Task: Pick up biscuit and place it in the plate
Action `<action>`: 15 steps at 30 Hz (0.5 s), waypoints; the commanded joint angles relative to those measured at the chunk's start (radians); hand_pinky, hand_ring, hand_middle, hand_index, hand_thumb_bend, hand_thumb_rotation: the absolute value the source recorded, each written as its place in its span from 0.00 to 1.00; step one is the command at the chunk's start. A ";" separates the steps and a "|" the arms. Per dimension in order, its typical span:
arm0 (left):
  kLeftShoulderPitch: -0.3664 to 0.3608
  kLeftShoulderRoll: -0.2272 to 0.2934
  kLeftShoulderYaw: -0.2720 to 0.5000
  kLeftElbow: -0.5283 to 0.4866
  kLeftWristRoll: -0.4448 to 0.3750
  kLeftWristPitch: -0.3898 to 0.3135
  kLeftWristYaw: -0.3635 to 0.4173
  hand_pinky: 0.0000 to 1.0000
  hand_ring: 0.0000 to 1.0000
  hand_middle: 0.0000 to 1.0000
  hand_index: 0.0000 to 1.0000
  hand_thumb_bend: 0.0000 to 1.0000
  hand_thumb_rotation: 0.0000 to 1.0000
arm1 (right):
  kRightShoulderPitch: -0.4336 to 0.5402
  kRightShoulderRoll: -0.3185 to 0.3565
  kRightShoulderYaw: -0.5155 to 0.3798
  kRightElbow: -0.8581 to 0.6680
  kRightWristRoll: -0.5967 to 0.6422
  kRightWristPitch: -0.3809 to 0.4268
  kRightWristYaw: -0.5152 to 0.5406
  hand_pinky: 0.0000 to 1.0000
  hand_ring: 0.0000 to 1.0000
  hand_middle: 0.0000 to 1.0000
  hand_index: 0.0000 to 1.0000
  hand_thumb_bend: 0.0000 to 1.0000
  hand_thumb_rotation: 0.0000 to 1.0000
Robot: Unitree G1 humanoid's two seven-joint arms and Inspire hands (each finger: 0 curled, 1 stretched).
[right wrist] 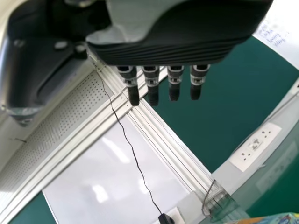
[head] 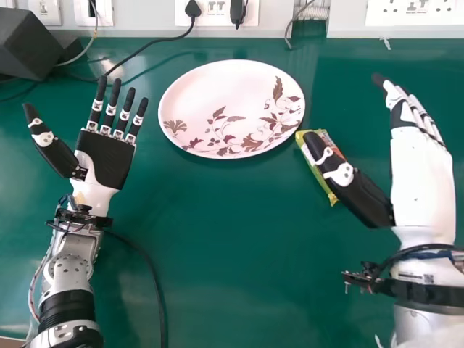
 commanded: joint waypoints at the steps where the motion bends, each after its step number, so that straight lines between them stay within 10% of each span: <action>1: 0.064 -0.037 -0.007 0.055 0.009 0.009 0.001 0.94 0.90 0.93 0.98 1.00 0.70 | -0.007 0.012 0.013 -0.019 -0.060 0.013 0.018 1.00 1.00 1.00 1.00 1.00 0.73; 15: 0.045 -0.028 -0.010 0.083 0.008 0.024 -0.011 0.97 0.88 0.92 0.95 1.00 0.68 | -0.071 0.040 0.032 -0.044 -0.339 0.042 0.164 1.00 1.00 1.00 1.00 1.00 0.70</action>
